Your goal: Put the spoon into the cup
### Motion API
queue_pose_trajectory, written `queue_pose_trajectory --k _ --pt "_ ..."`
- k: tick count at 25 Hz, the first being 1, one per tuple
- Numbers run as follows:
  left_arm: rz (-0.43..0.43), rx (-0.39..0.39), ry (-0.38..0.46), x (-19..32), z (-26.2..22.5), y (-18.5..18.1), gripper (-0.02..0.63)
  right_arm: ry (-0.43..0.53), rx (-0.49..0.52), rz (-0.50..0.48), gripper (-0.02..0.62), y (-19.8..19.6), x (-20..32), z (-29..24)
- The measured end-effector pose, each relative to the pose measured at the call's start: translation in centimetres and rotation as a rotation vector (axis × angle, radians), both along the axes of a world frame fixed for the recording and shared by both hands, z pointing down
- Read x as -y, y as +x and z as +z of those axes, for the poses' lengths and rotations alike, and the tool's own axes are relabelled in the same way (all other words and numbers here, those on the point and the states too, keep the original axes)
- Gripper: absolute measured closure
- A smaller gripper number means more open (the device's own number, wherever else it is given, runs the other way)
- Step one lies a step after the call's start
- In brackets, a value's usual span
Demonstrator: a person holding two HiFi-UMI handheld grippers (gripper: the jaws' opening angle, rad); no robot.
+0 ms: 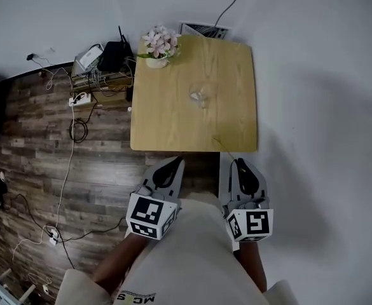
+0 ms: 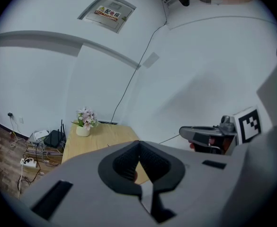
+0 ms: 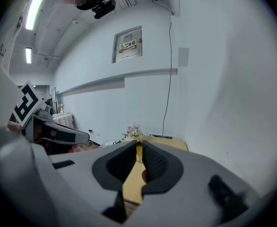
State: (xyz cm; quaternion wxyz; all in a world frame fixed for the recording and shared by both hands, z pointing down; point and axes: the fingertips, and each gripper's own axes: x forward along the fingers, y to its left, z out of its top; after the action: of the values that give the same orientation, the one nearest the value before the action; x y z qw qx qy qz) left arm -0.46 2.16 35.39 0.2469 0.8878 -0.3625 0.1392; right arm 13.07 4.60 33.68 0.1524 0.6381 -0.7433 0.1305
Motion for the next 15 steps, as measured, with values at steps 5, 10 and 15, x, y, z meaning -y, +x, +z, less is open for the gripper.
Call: queue_pose_trajectory --k 5,10,15 --pt "0.02 0.008 -0.013 3.7 0.7 -0.3 0.595 -0.006 -0.01 0.0 0.541 -0.5 5.1 0.7" --pt "-0.006 0.013 -0.021 5.6 1.1 -0.6 0.595 -0.01 -0.015 -0.017 0.541 -0.5 8.8 1.3" --pt "-0.018 0.033 -0.034 6.4 2.3 -0.6 0.595 -0.018 -0.019 -0.051 0.541 -0.7 10.9 2.6"
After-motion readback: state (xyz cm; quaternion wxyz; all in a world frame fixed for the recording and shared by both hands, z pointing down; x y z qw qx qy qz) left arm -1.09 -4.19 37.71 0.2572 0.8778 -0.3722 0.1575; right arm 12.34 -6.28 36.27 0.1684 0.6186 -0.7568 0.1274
